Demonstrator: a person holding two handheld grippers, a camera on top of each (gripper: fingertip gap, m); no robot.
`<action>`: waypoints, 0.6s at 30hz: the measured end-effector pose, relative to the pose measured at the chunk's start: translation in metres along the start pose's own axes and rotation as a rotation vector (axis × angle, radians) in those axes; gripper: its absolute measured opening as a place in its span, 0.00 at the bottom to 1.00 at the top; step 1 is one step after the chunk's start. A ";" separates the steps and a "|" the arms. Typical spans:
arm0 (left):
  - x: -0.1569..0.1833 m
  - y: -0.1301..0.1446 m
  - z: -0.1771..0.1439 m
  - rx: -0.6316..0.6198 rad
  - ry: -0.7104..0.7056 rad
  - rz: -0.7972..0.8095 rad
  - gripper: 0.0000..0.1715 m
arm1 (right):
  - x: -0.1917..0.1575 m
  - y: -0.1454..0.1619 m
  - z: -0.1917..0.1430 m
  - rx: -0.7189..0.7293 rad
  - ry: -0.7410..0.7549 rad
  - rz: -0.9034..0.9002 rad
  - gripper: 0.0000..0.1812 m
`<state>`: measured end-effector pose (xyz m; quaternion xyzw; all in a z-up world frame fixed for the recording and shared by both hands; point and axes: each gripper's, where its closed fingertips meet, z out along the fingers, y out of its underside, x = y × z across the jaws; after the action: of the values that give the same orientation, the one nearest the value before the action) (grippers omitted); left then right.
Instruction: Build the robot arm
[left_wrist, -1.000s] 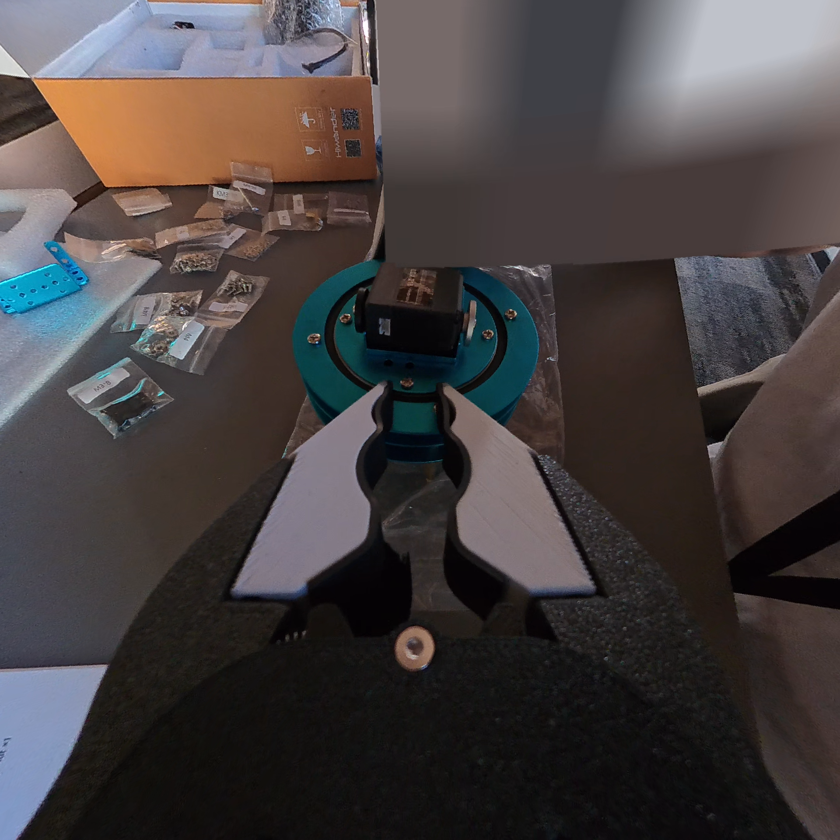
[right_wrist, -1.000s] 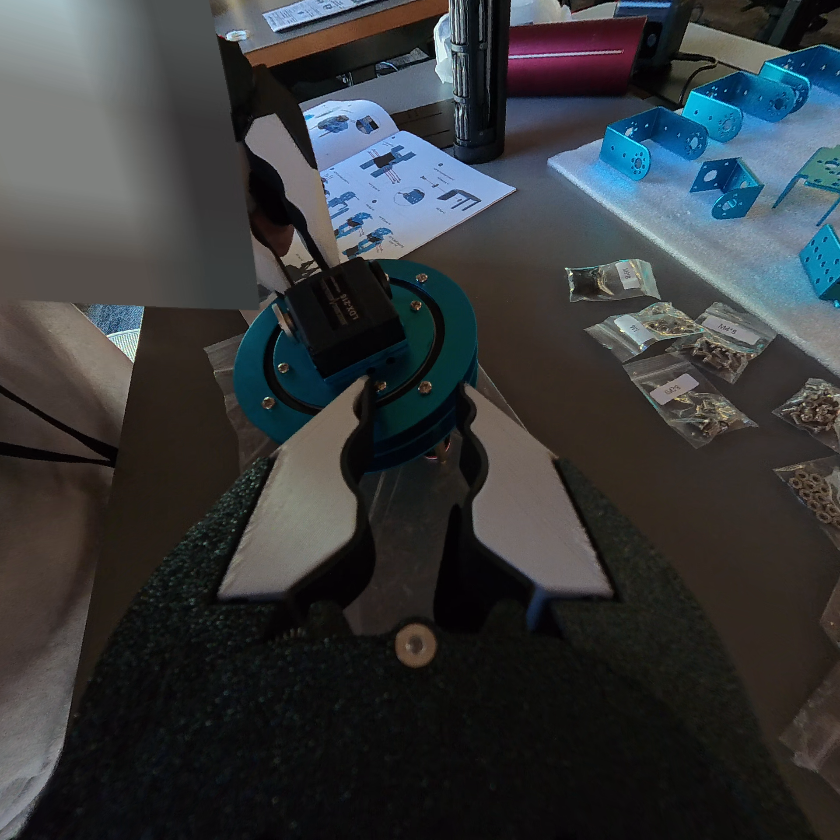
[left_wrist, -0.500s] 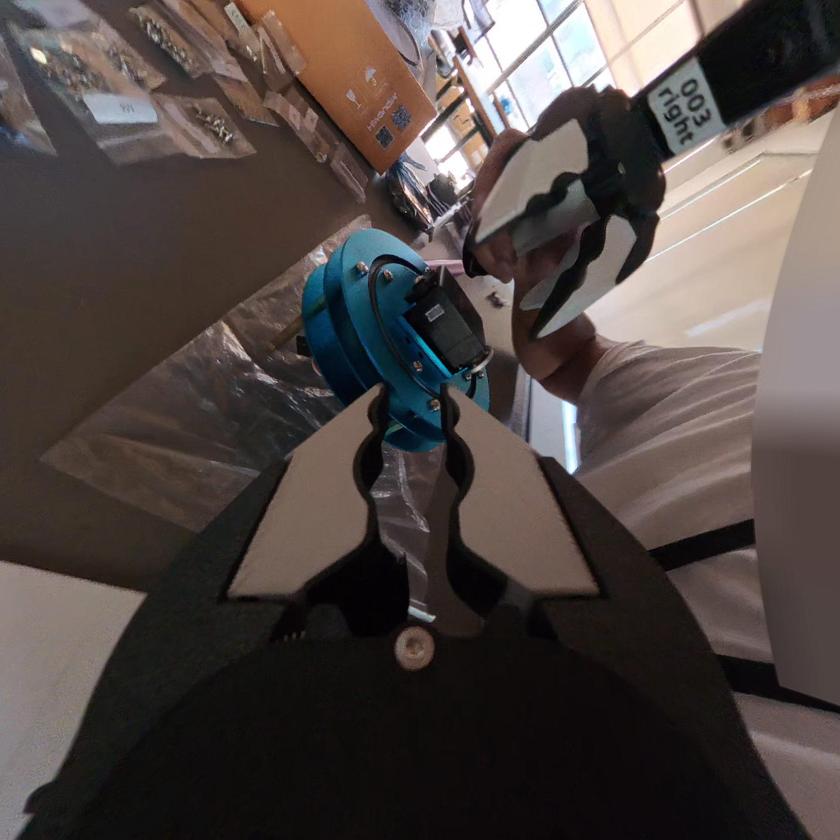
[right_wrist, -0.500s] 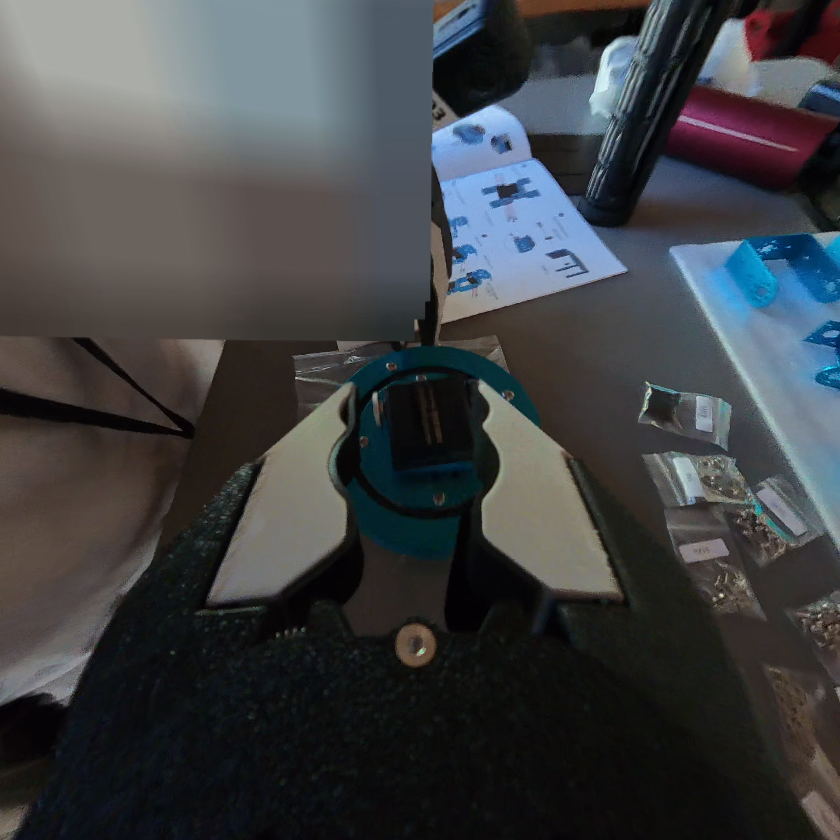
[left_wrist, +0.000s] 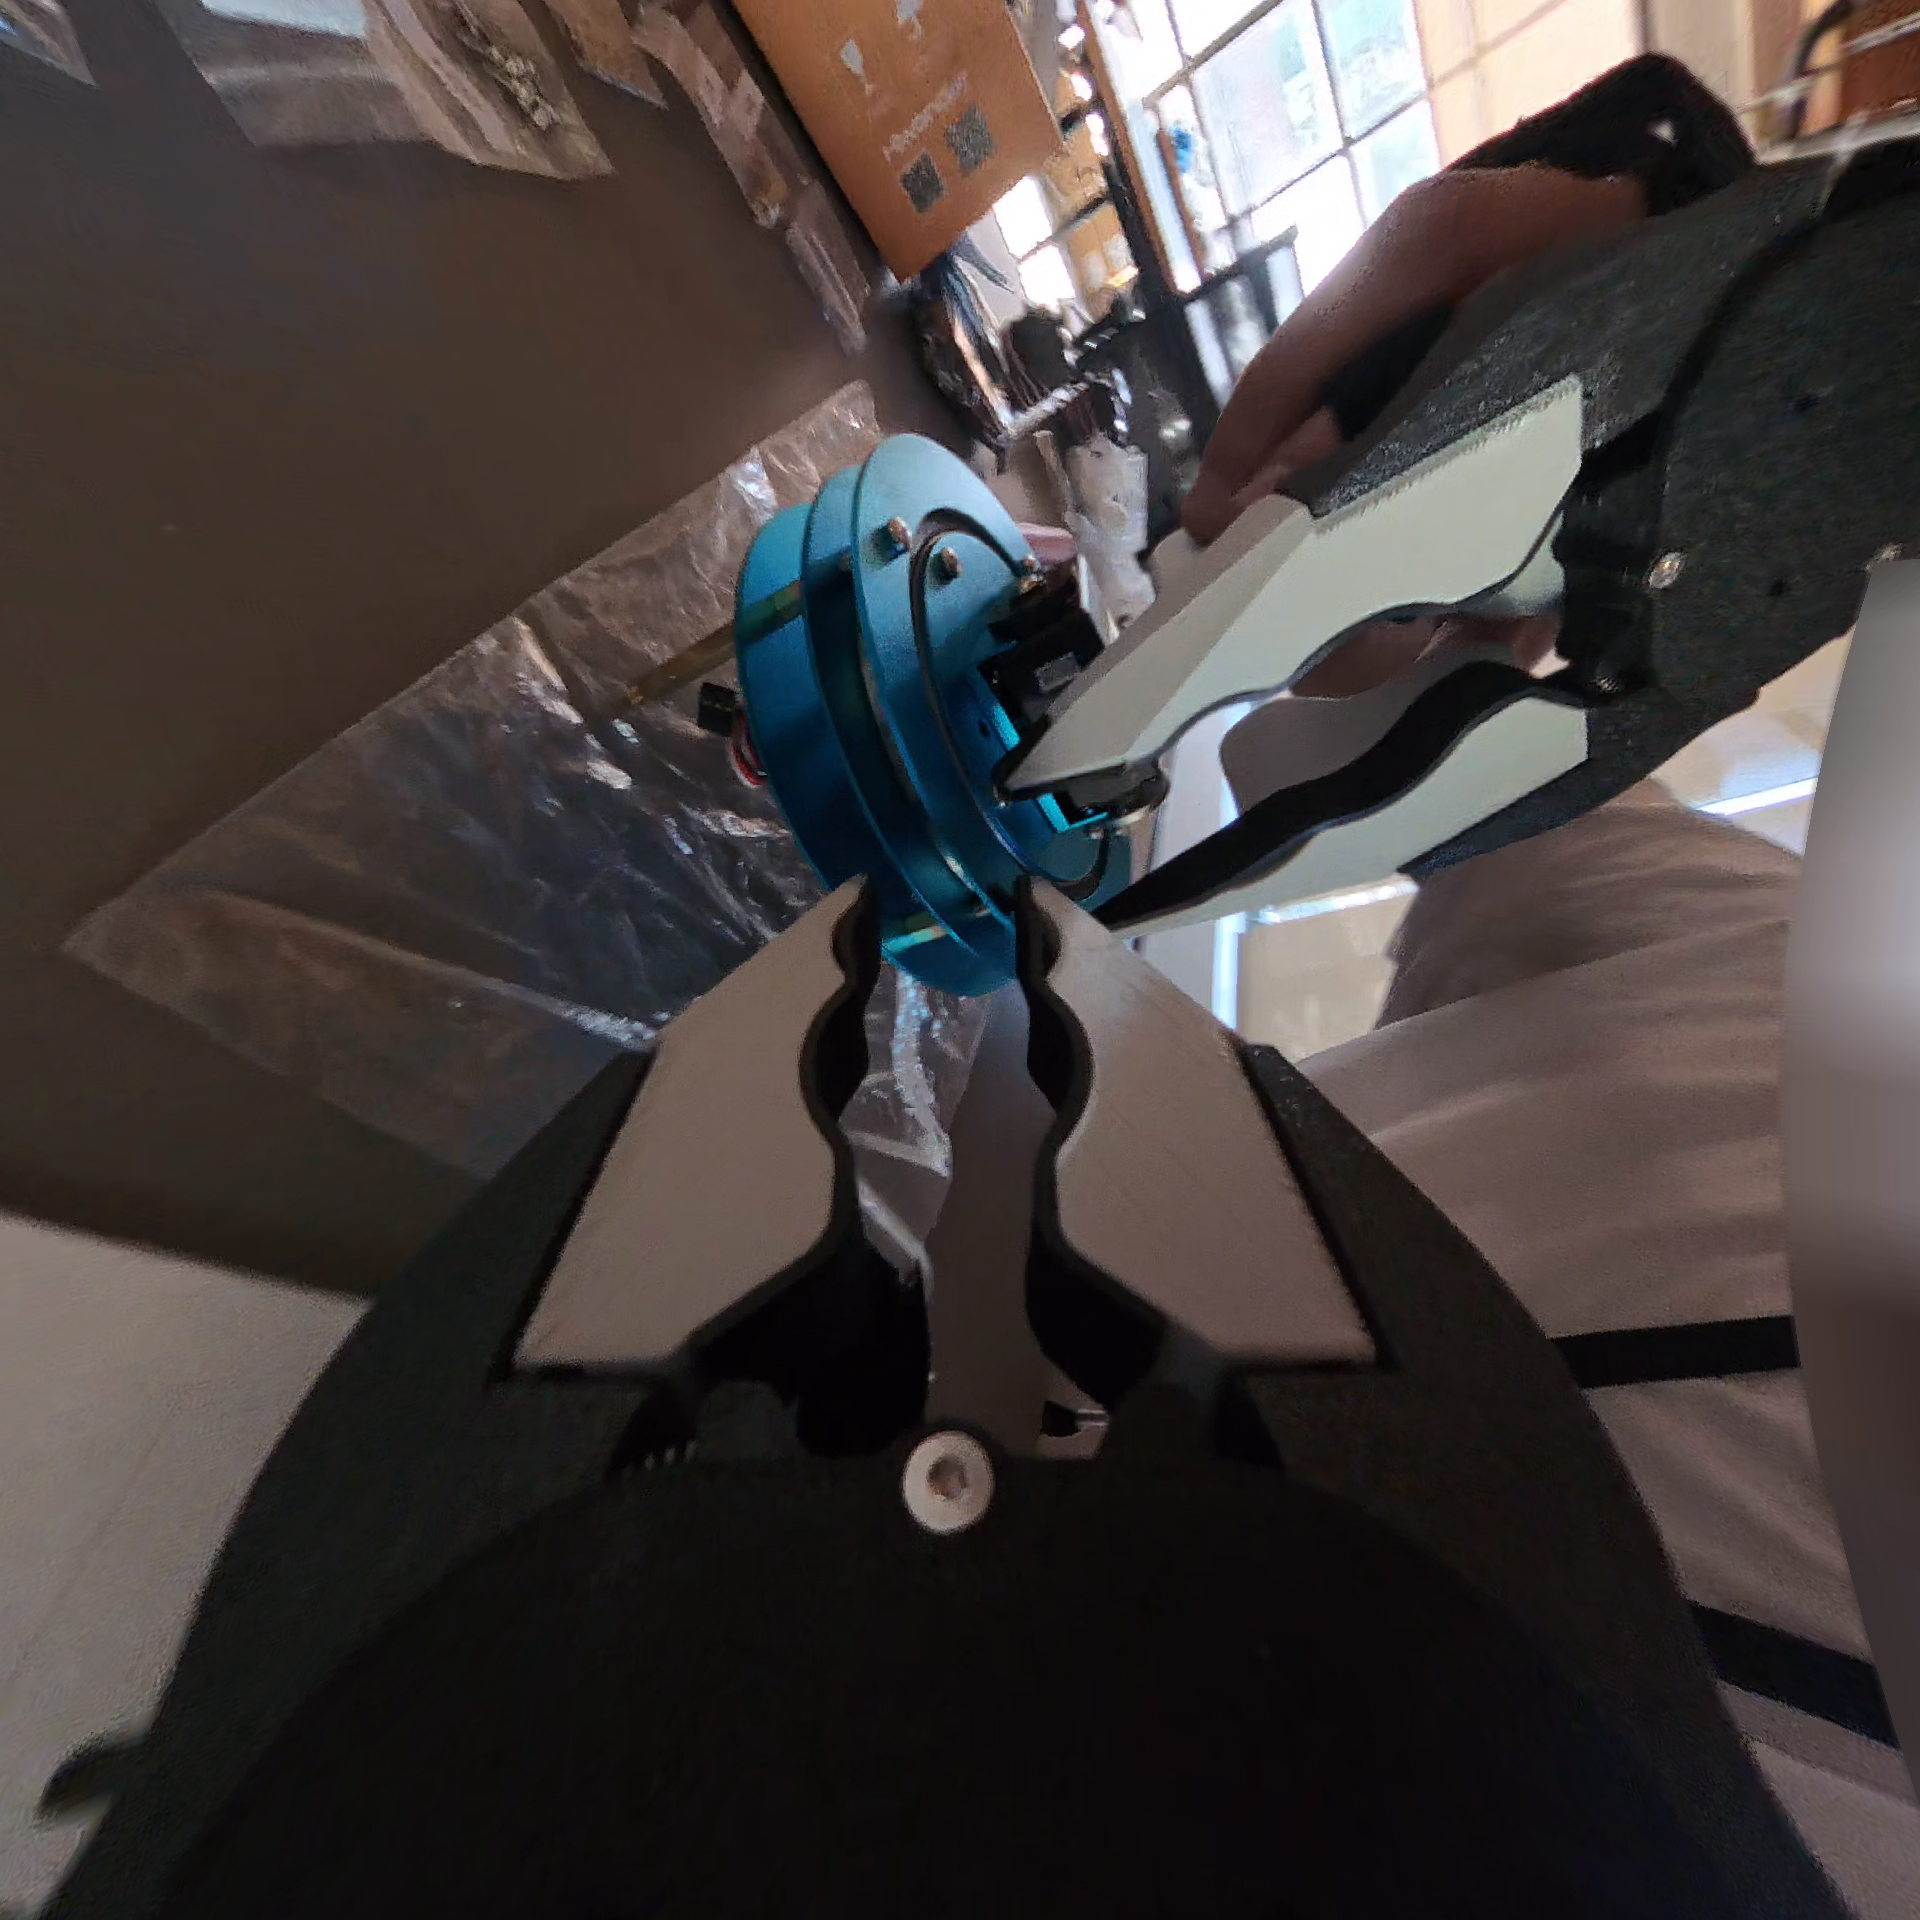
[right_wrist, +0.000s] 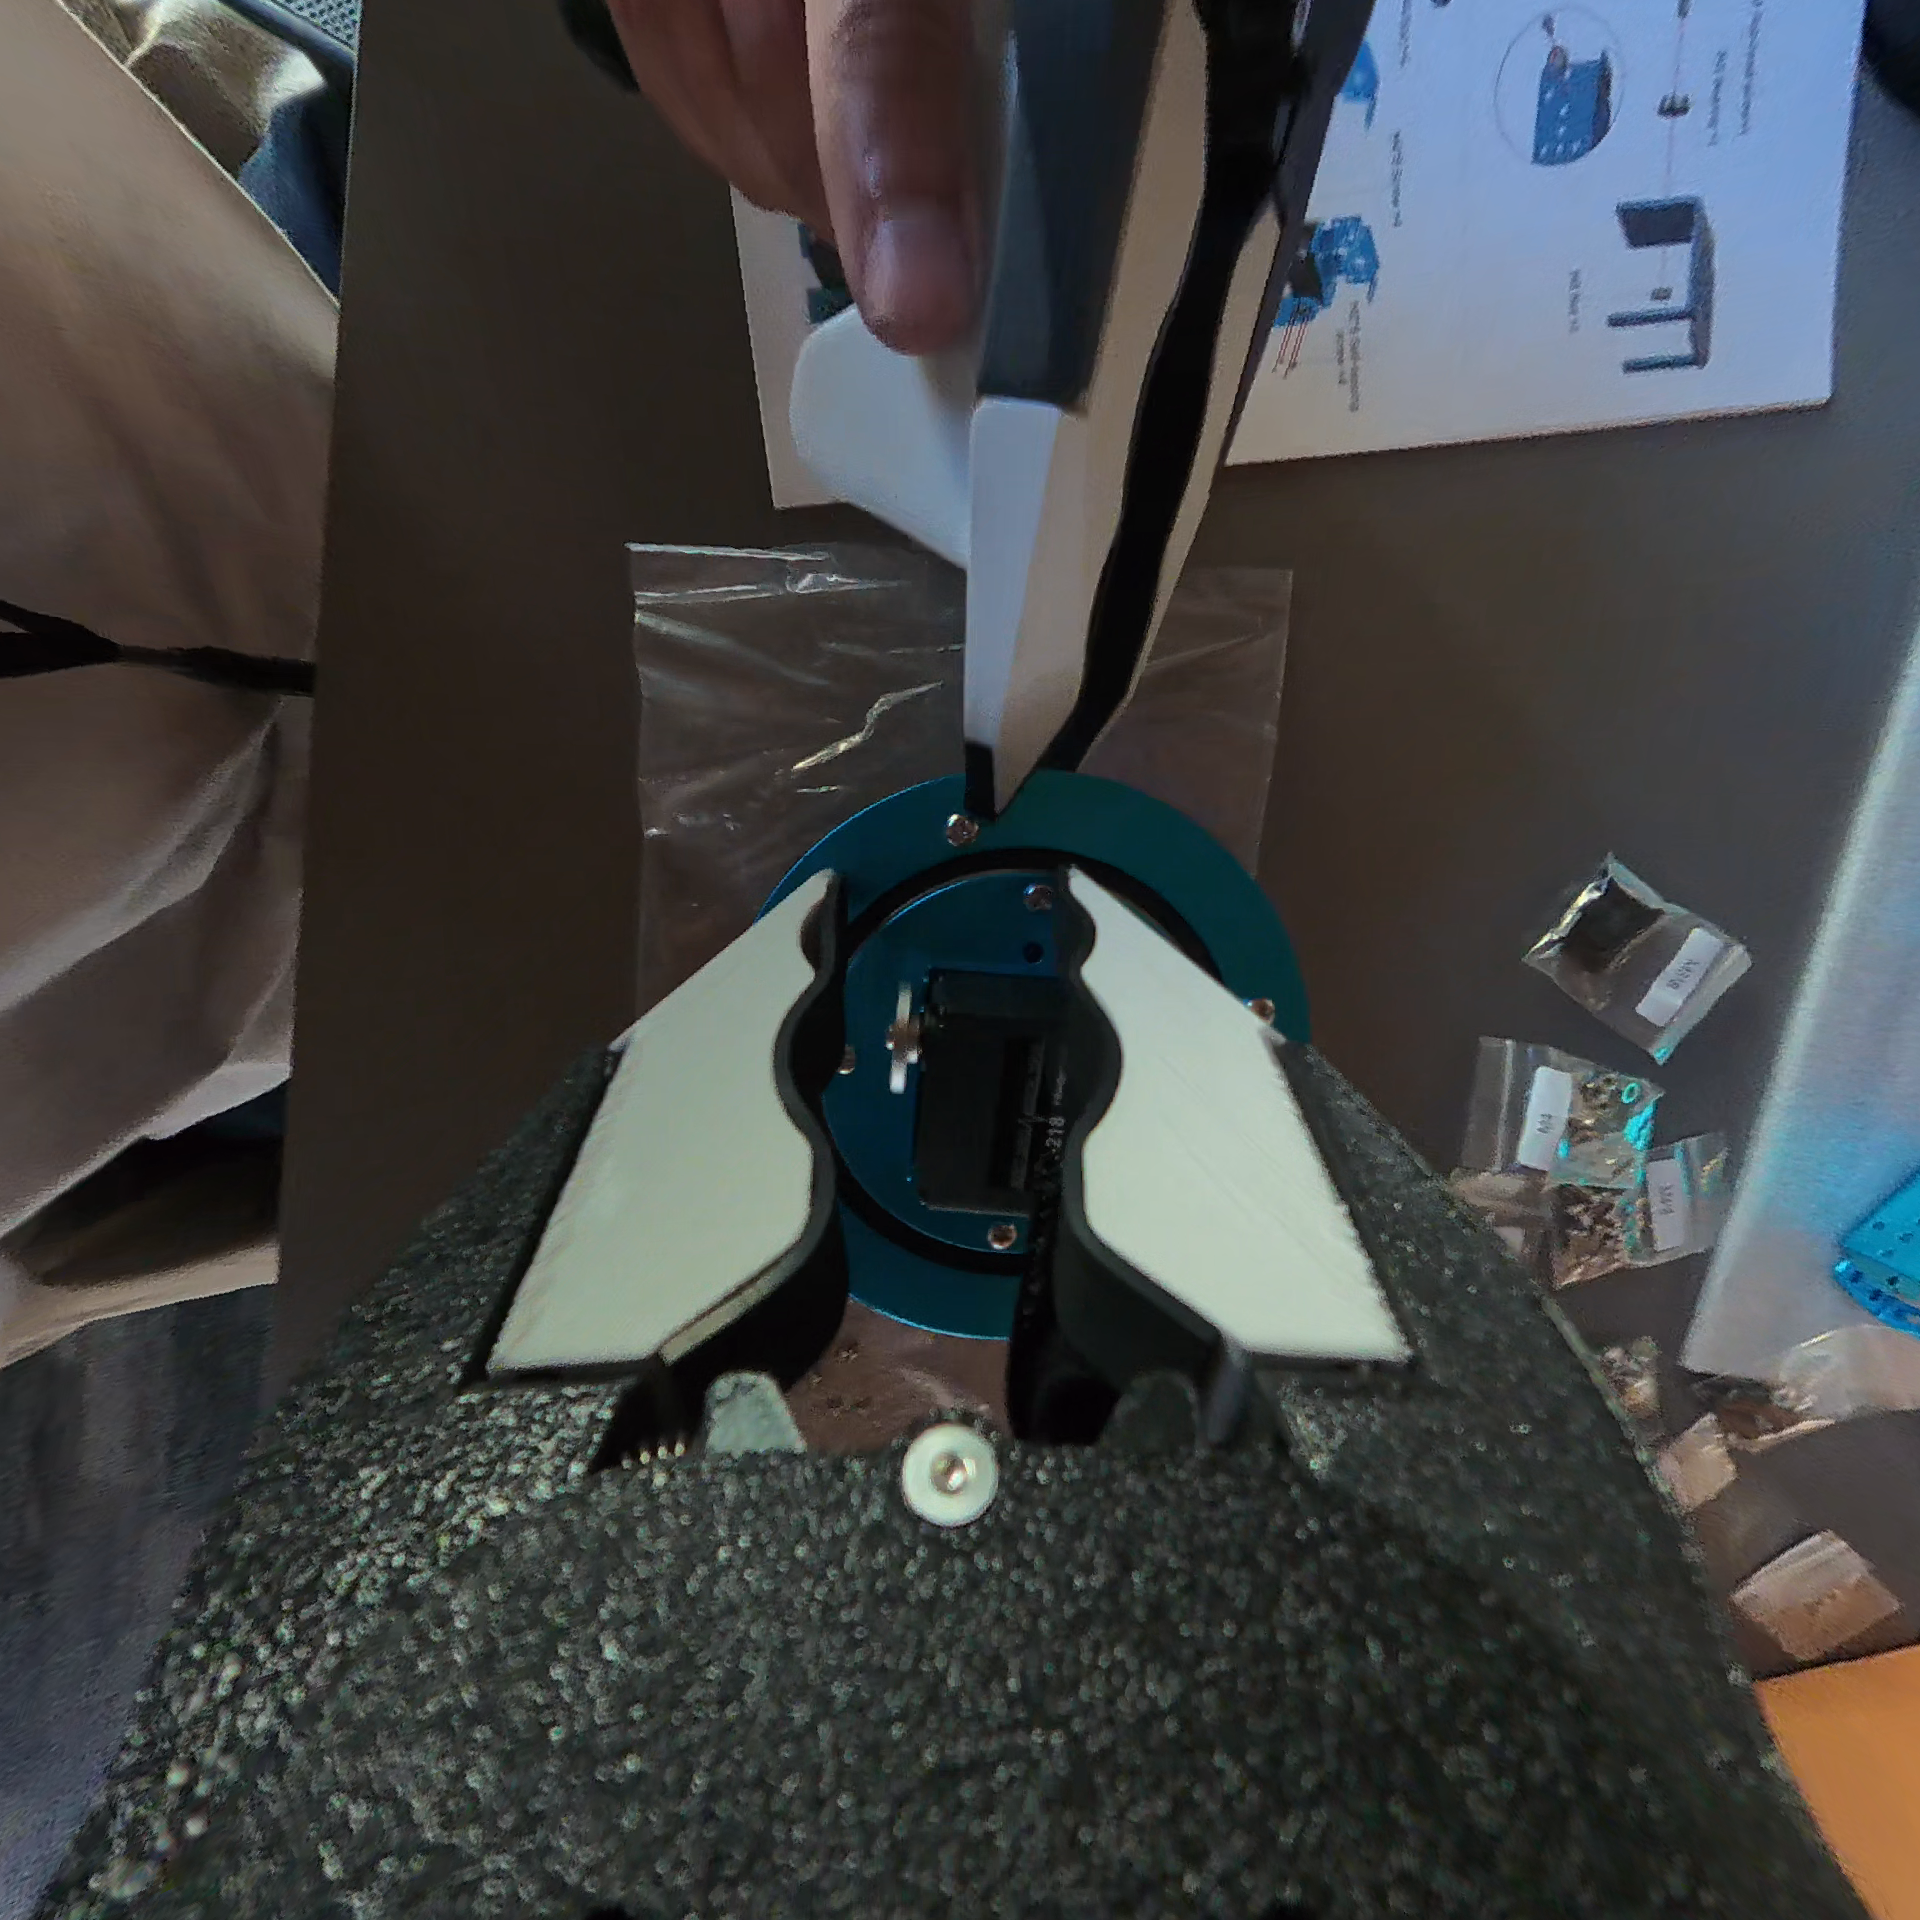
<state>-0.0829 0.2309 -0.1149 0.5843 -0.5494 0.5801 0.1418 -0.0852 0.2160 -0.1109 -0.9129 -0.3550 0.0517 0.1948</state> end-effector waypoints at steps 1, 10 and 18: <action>0.001 -0.001 0.004 -0.006 0.034 -0.024 0.12 | -0.001 0.001 0.000 -0.014 -0.011 0.018 0.20; 0.001 -0.004 0.012 -0.053 0.103 -0.005 0.12 | 0.002 0.006 -0.001 -0.069 -0.031 0.062 0.17; 0.002 -0.004 0.013 -0.041 0.125 0.041 0.12 | 0.010 0.004 0.001 -0.054 -0.023 -0.015 0.06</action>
<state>-0.0733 0.2210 -0.1156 0.5325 -0.5631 0.6070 0.1758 -0.0753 0.2198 -0.1129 -0.9145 -0.3652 0.0511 0.1663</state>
